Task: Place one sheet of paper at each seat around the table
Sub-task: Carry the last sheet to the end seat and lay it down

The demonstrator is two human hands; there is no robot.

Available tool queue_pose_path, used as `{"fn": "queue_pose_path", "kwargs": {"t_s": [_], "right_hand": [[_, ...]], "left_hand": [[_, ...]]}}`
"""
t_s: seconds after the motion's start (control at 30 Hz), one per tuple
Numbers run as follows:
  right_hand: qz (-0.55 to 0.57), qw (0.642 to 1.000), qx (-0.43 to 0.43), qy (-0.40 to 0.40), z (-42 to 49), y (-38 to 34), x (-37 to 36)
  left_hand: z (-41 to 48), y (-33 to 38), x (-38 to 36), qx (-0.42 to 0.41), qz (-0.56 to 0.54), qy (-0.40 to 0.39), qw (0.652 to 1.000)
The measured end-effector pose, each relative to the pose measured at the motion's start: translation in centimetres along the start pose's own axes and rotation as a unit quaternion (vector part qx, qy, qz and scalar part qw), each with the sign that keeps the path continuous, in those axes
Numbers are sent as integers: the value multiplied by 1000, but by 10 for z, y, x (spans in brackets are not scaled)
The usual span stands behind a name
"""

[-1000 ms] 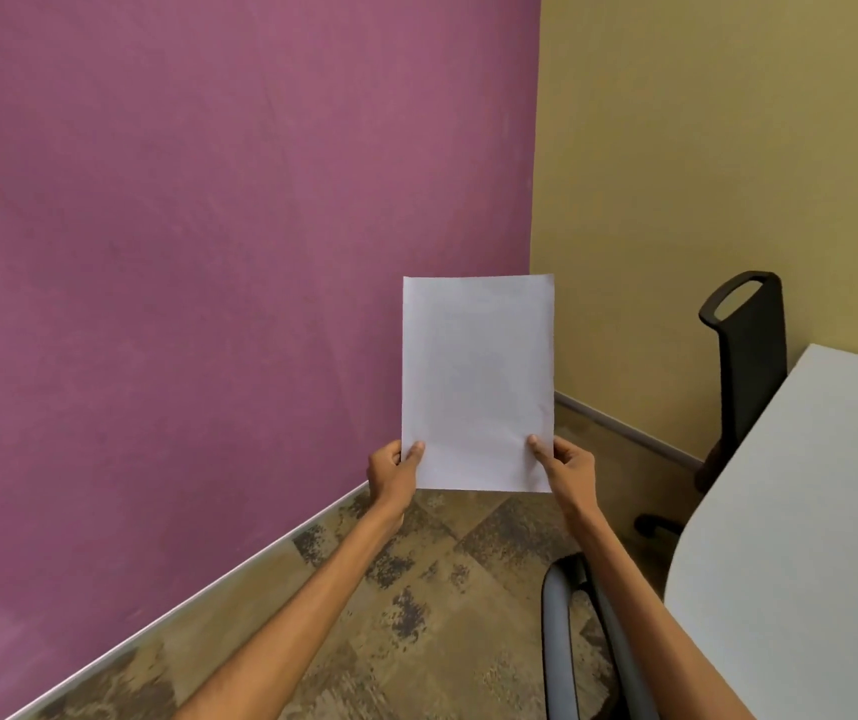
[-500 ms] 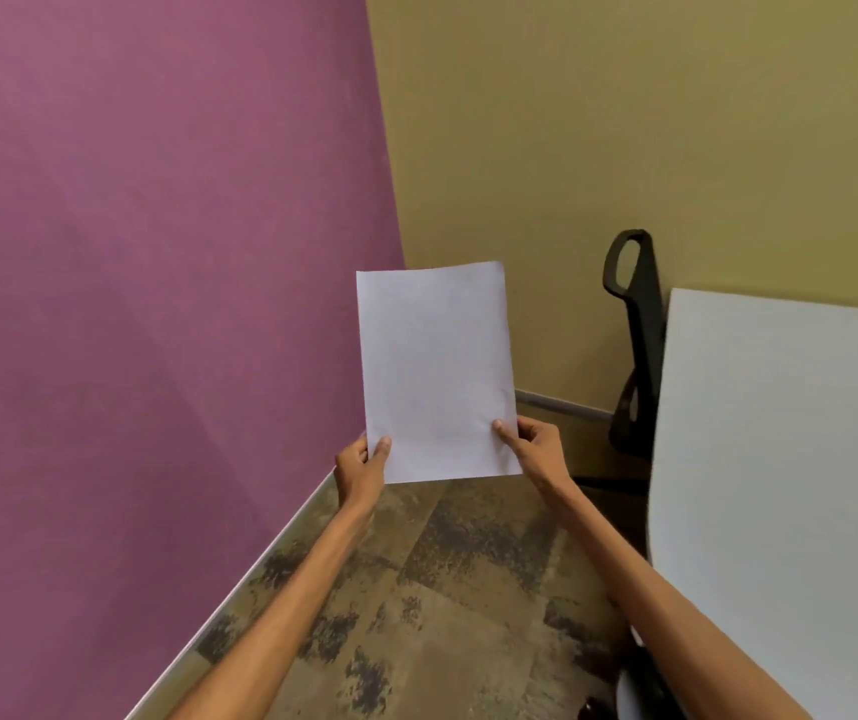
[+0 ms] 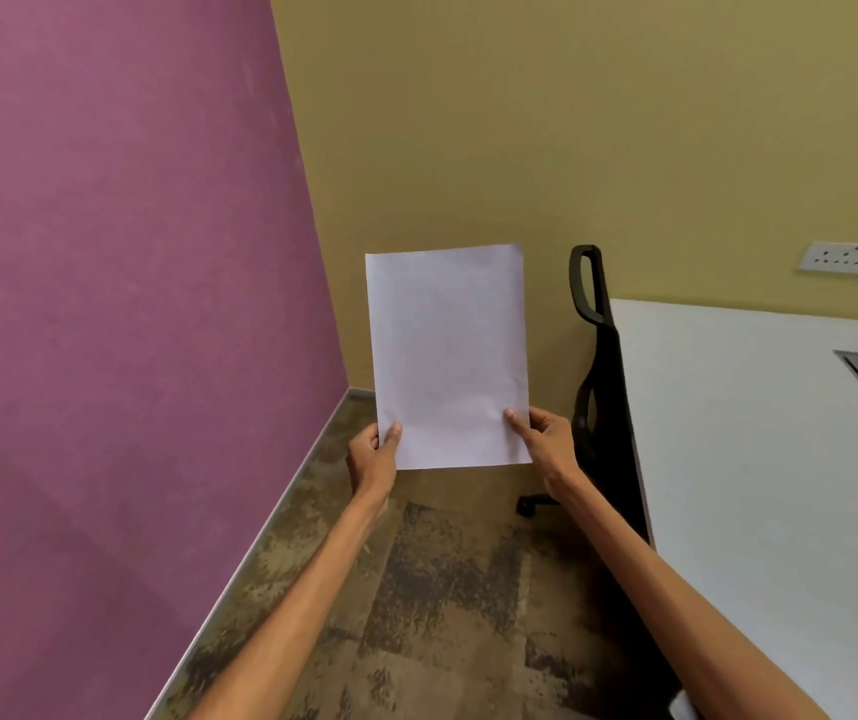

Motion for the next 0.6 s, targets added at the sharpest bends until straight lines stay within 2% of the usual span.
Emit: {"fn": "queue_pose_path", "kwargs": {"t_s": [0.2, 0.6], "right_hand": [[-17, 999, 3, 42, 108, 10, 15], [-33, 992, 9, 118, 307, -24, 55]], "left_hand": [[105, -6, -81, 10, -23, -38, 999], [286, 53, -228, 4, 2, -103, 995]]}}
Point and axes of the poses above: each hand's wrist, its own z-axis towards the middle knuckle, its own x-axis out of the back of the hand, y = z × x, the point moved 10 cm from there along z, towards the middle knuckle, and after that the axes turned 2 degrees about y, right-handed, at the moved point
